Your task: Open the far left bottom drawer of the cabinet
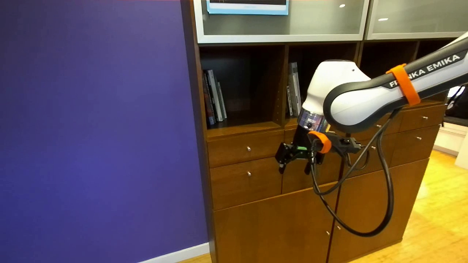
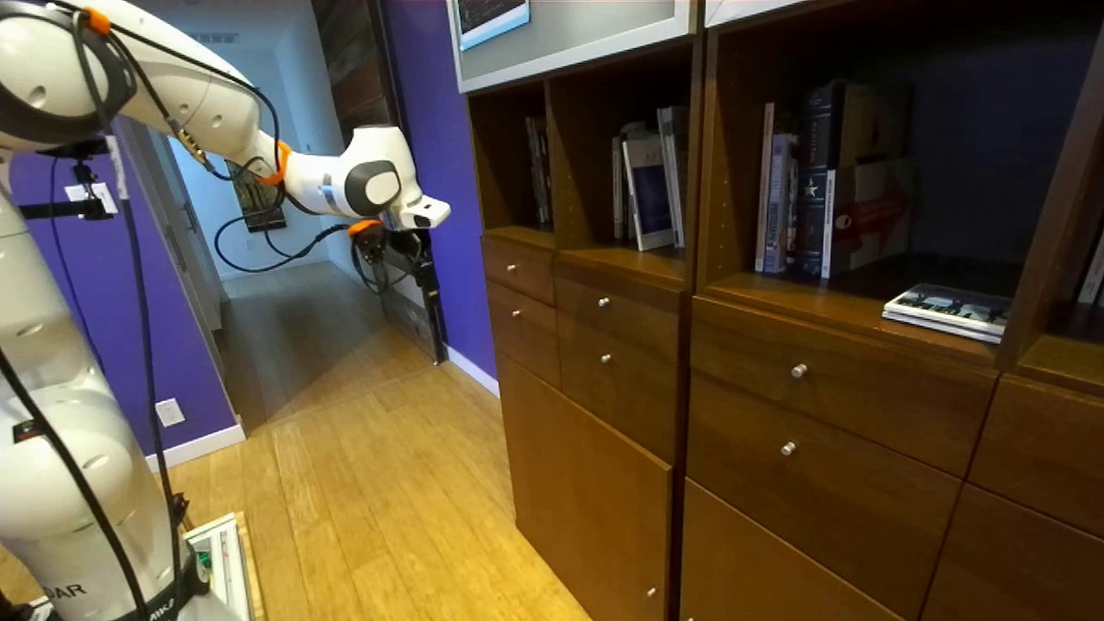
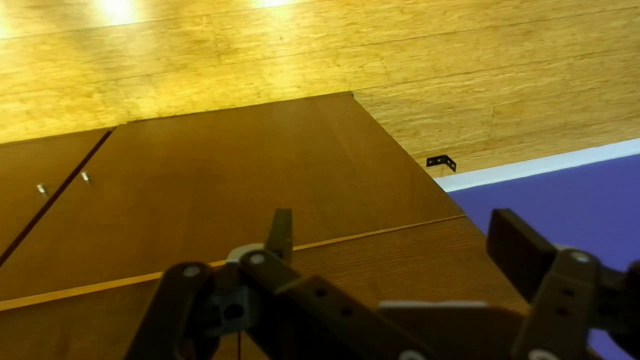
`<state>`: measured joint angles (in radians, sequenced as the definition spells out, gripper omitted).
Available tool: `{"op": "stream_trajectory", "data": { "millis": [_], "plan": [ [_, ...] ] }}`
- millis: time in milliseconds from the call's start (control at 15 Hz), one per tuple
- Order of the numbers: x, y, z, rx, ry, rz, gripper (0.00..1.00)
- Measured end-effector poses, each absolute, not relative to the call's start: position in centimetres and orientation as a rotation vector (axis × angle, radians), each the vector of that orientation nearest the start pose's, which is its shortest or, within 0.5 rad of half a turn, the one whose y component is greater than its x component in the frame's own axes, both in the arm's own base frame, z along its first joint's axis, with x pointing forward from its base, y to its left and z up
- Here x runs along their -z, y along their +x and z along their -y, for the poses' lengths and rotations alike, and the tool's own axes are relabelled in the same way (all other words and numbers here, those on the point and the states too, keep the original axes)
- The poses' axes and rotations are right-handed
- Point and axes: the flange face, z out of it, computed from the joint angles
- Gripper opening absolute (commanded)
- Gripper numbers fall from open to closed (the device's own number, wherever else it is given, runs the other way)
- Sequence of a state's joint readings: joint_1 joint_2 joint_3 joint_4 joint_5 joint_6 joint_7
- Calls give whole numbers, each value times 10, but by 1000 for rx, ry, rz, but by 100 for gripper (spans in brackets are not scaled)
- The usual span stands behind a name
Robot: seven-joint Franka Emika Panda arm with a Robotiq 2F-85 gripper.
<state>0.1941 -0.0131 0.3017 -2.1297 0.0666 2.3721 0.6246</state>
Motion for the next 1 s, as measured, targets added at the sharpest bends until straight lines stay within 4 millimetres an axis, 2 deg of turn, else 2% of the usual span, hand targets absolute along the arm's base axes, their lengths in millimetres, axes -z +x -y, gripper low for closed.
{"op": "stream_trajectory", "data": {
  "millis": [133,267,667,1000],
  "plan": [
    [-429,504,-279,316,-2939,-211,100],
    [-421,511,-283,314,-2941,-202,100],
    [-421,516,-285,326,-2949,-182,100],
    [-399,552,-313,388,-3001,-177,100]
  ]
}}
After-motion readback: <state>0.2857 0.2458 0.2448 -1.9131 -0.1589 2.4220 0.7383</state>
